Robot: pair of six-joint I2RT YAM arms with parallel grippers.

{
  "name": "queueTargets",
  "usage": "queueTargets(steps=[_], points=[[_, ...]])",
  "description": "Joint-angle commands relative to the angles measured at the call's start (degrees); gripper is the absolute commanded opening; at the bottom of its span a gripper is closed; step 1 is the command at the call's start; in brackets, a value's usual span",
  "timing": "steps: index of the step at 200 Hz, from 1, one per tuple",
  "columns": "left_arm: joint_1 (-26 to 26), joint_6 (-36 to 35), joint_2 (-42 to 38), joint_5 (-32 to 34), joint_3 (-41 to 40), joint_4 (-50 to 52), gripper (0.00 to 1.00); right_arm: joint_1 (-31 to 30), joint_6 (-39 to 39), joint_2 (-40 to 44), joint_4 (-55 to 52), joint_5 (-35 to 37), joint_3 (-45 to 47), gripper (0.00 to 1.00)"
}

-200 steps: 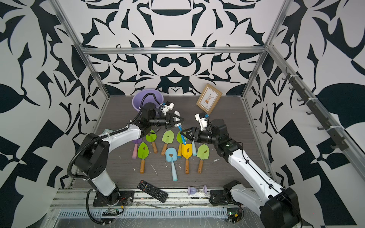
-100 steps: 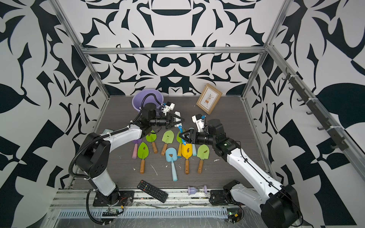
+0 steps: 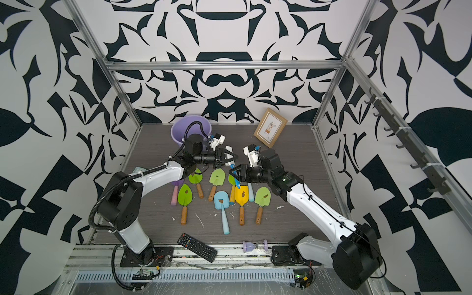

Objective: Brush the soil off the hand trowel and place it into the bucket
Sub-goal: Pick up the brush from the center of the board.

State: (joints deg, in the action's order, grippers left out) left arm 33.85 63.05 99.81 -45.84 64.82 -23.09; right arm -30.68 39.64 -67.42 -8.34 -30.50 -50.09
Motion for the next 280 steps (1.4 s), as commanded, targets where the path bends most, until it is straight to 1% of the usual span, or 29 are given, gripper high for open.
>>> queueTargets(steps=[1,40,79,125,146,186,214,217,228,233,252,266,267,269,275,280], points=[[0.3,1.6,-1.9,1.0,-0.5,-3.2,0.00,-1.0,-1.2,0.1,1.2,2.5,-2.1,0.42],[0.3,7.3,-1.2,2.2,-3.0,-10.2,0.00,-1.1,0.6,0.7,4.6,5.1,-0.8,0.38],[0.3,10.1,-0.4,3.4,-4.3,-13.7,0.00,-1.4,1.6,-0.4,7.1,6.2,-0.8,0.35],[0.3,11.7,0.1,4.0,-5.1,-15.5,0.00,-2.1,1.6,-1.7,7.9,7.3,-1.1,0.33],[0.3,12.4,0.3,4.2,-5.4,-16.5,0.00,-2.1,1.9,-1.4,8.4,8.4,-0.4,0.29],[0.3,14.1,1.0,5.2,-6.7,-18.9,0.00,-2.1,2.7,-0.6,10.2,9.8,0.9,0.26],[0.3,15.4,1.5,5.6,-7.2,-20.5,0.00,-2.2,3.6,0.0,11.6,10.9,1.7,0.18],[0.3,15.4,1.5,5.7,-7.2,-20.6,0.00,-2.1,3.7,0.1,11.8,11.1,1.9,0.16],[0.3,15.4,1.4,6.0,-7.6,-20.5,0.00,-2.3,3.9,0.6,12.5,11.6,2.2,0.03],[0.3,15.3,1.3,6.1,-7.8,-20.5,0.00,-2.3,3.9,0.9,12.4,12.0,2.3,0.00],[0.3,14.7,1.0,6.5,-7.9,-19.8,0.00,-2.3,3.6,1.6,12.5,12.7,2.5,0.00],[0.2,13.5,1.0,6.2,-7.2,-17.8,0.00,-2.3,3.2,1.1,11.6,11.7,1.8,0.00],[0.2,13.4,0.9,6.2,-7.2,-17.7,0.01,-2.3,3.2,1.0,11.5,11.6,1.8,0.00],[0.1,13.2,0.9,6.2,-7.2,-17.4,0.06,-2.3,3.2,0.9,11.4,11.4,1.6,0.00],[0.0,12.4,0.8,6.3,-6.8,-16.1,0.30,-2.2,3.2,0.5,11.2,10.6,1.4,0.00],[-0.2,11.6,0.7,6.3,-6.5,-14.9,0.46,-2.3,3.2,0.2,10.9,10.0,1.1,0.00]])
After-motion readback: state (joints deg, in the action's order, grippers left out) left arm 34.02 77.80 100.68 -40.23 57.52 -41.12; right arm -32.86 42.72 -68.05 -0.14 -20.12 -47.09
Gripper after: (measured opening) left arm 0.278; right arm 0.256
